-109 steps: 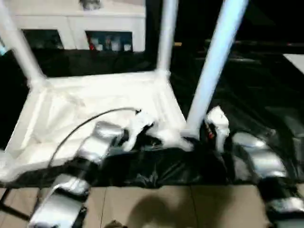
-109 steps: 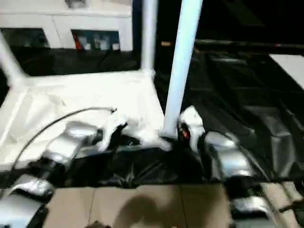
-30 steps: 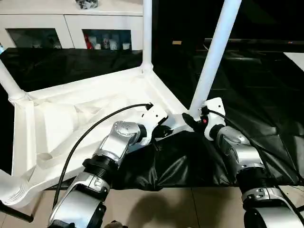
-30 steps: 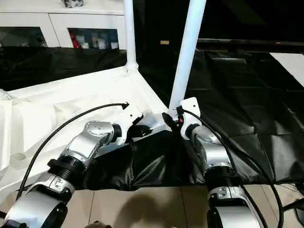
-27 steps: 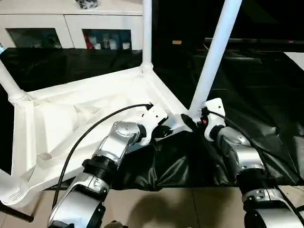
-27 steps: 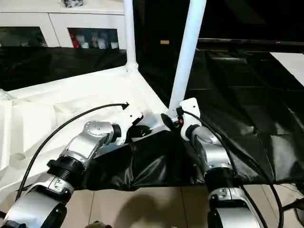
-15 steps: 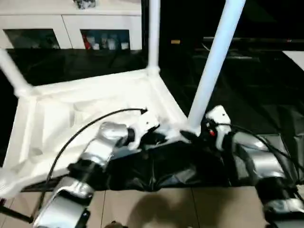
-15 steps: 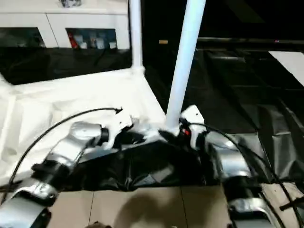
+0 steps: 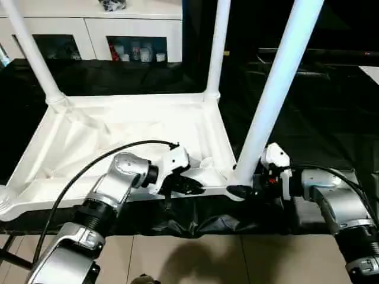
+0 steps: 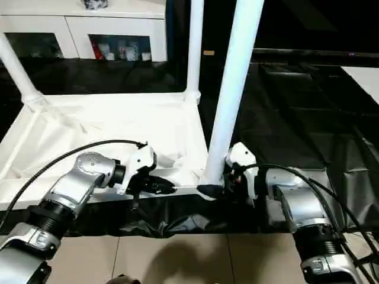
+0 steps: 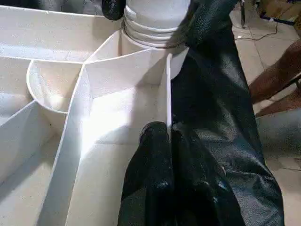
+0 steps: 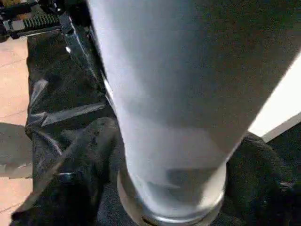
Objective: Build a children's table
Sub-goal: Rotate leg to tighten
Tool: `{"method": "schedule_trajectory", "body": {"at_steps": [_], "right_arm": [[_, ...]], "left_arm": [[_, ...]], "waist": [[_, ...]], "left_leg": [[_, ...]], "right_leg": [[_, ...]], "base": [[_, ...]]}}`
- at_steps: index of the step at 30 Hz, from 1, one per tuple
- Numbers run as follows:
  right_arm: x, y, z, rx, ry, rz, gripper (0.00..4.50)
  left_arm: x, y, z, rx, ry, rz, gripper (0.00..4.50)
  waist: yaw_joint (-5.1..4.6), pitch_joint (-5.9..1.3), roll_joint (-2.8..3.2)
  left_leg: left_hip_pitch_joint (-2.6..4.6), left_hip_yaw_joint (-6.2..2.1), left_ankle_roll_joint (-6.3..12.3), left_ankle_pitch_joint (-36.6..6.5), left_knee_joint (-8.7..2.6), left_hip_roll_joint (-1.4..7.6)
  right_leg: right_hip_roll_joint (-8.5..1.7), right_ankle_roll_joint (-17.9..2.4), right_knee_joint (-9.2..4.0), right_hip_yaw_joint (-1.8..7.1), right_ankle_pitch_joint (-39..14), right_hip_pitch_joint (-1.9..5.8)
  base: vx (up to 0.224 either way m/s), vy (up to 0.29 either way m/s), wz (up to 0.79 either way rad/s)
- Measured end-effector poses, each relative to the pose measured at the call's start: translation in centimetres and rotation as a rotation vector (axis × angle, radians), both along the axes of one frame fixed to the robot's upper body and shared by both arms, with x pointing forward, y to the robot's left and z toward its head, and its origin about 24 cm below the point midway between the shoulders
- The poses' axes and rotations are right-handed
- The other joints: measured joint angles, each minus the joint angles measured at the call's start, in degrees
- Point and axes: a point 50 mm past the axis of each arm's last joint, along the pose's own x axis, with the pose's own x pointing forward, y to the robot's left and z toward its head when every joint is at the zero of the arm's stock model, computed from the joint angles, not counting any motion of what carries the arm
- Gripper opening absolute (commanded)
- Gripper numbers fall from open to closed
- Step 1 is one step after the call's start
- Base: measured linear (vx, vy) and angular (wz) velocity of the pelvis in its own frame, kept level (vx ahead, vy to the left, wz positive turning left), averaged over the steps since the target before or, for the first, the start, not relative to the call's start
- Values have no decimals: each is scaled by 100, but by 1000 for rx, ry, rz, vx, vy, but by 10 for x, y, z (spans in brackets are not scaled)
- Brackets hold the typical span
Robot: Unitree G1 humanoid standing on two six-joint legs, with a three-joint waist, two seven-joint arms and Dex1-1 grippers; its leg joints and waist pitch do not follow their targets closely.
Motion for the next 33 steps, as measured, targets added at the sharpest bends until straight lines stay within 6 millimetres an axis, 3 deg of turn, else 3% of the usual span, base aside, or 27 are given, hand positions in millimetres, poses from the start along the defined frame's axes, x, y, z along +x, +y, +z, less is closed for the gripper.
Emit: {"method": "schedule_trajectory", "body": {"at_steps": [13, 19, 27, 33], "right_arm": [[1, -1, -1, 4, -1, -38, 267], [20, 9, -11, 55, -55, -361, 265], [46, 25, -14, 88, -83, -755, 265], [48, 26, -13, 96, -105, -790, 265]], "left_arm": [[0, -2, -1, -4, 7, 29, 0], [10, -16, -4, -6, -29, 219, 0], [25, -46, -4, -10, -52, 414, 0], [25, -50, -3, -13, -64, 428, 0]], "waist": [[21, -2, 2], [-94, -2, 1], [-110, -9, 12], [-89, -13, 19]], "left_leg": [[5, 0, 0, 0, 2, 0], [11, -2, -1, 1, 22, -5], [11, -2, -1, 1, 21, -8], [10, -2, -1, 0, -11, -8]], "right_leg": [[0, 0, 2, 1, 0, 4], [-2, 23, 0, 7, -13, 11], [-3, 18, -6, 8, -9, 11], [-1, -2, -7, 3, 3, 6]], "base": [[0, 0, 0], [0, 0, 0], [0, 0, 0], [0, 0, 0]]}}
